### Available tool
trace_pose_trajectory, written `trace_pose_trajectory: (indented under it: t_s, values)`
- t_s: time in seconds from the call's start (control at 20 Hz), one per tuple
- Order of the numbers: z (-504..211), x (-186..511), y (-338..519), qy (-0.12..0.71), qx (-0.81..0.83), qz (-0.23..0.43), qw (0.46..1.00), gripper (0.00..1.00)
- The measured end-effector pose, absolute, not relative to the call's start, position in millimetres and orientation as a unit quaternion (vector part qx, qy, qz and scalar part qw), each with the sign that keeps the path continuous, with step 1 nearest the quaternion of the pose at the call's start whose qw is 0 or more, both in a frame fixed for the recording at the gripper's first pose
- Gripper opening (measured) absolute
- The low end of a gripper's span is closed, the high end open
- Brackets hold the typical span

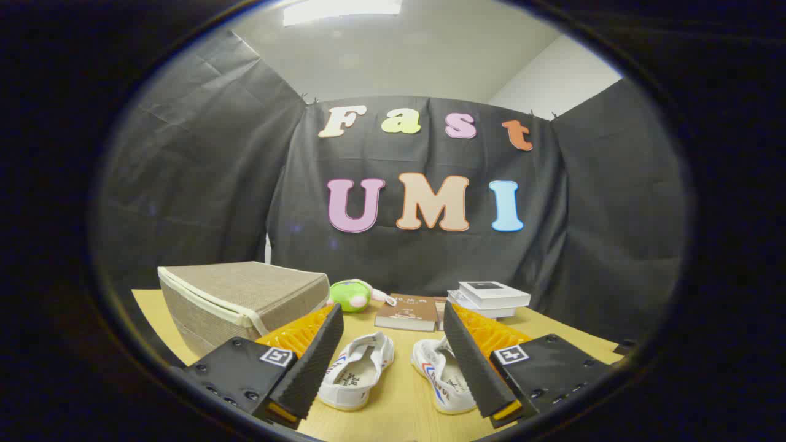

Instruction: Open the storage box then place both shoes into the box .Put the left shoe in first, then the right shoe, with the right side of both shoes facing outward in a uniform manner.

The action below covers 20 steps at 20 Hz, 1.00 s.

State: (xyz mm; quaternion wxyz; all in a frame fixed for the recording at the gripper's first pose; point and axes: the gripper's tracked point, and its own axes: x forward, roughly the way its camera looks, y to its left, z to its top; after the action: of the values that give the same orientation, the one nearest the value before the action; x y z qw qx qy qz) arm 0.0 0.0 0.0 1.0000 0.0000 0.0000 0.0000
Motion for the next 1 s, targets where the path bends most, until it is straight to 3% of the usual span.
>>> trace_pose_trajectory:
  t_s: [1.0]
  values:
    - [1.0, -2.1, -8.9, -0.011, 0.001, -0.009, 1.000, 1.00]
